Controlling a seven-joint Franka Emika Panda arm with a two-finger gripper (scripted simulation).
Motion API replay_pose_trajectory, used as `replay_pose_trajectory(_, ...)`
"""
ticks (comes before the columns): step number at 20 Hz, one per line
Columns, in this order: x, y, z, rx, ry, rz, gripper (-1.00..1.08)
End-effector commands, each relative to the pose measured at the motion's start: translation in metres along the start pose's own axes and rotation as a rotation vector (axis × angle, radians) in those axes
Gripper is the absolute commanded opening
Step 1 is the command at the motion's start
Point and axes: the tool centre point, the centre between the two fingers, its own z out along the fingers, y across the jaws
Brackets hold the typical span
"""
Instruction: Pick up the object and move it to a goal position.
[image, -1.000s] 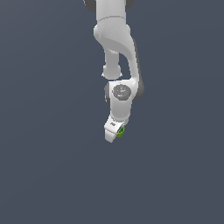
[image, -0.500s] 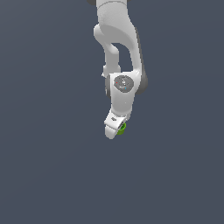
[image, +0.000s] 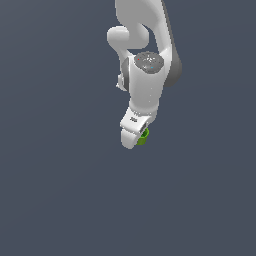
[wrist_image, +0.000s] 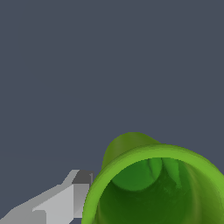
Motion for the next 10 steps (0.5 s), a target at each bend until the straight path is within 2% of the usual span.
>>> replay_pose_trajectory(1,0.004,0.001,-0.03,-0.001,0.001,0.0,-1.0)
replay_pose_trajectory(10,0.017,0.007,-0.128,0.0,0.001,-0.001,-1.0)
